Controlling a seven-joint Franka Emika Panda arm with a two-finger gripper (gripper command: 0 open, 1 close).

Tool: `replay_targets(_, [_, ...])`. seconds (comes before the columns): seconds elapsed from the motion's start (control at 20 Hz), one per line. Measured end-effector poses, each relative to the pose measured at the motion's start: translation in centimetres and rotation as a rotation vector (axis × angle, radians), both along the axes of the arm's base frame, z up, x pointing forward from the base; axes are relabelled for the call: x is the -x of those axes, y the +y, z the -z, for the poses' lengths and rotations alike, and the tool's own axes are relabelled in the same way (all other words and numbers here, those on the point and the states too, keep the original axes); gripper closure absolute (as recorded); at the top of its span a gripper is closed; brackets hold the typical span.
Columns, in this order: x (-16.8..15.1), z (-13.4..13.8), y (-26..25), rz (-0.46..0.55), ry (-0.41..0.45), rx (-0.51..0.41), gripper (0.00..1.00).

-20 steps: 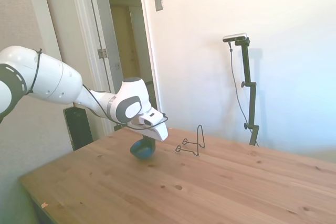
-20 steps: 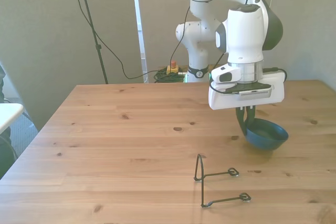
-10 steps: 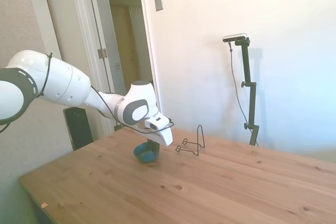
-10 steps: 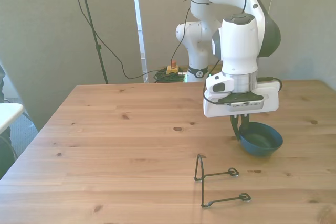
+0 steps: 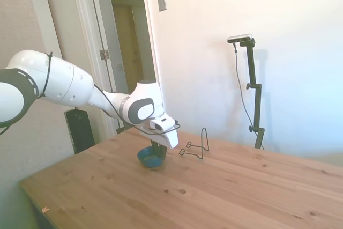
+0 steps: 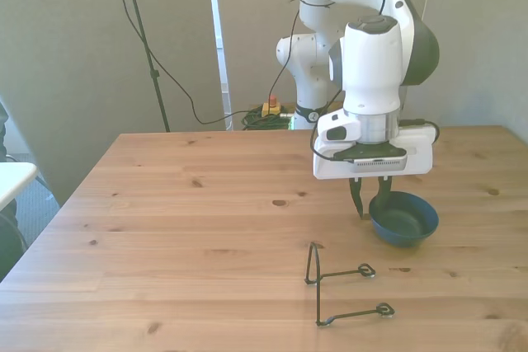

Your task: Unload the bowl

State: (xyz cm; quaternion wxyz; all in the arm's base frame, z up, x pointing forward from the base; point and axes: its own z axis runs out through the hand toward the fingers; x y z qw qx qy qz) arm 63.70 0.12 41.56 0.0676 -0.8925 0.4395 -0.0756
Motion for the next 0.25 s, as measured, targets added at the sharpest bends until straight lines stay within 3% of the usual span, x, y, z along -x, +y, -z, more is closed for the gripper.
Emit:
replay_targets(0.1, [1.0,-3.1,0.3,0.002,-0.030,0.033,0.00])
replay_targets(0.25, [3.2,-5.4,1.3,0.013,-0.042,0.068,0.00])
